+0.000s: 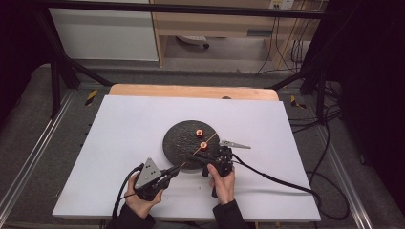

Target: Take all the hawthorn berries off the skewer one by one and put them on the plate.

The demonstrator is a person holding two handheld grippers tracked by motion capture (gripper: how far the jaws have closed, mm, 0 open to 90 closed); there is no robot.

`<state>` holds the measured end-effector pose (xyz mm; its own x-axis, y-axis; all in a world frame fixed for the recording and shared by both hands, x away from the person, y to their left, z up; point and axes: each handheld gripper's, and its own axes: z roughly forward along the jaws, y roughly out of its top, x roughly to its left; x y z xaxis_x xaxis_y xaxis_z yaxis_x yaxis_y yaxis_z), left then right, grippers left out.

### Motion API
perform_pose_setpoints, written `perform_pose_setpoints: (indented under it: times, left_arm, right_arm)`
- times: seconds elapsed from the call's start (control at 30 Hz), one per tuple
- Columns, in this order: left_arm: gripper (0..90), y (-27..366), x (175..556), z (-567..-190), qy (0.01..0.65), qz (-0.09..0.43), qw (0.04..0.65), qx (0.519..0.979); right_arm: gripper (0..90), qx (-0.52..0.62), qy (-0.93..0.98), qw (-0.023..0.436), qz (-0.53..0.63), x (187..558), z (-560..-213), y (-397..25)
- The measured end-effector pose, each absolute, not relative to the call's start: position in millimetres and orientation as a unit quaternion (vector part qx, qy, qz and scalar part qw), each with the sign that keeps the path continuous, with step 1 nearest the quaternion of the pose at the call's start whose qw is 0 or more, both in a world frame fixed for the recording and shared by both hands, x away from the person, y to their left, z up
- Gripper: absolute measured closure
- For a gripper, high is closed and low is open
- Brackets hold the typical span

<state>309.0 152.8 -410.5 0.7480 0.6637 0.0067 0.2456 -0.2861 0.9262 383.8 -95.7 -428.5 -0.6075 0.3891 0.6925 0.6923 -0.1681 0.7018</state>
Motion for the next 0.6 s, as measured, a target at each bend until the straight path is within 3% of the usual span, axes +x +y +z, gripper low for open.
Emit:
perform_pose_setpoints:
  times: [0.6]
  left_arm:
    - [88.3, 166.2, 307.7, -405.7, 0.3, 0.202, 0.53, 0.767]
  right_arm:
    - [66.8, -0.442, -0.622, 0.091, -0.639, 405.2, -407.6, -110.7]
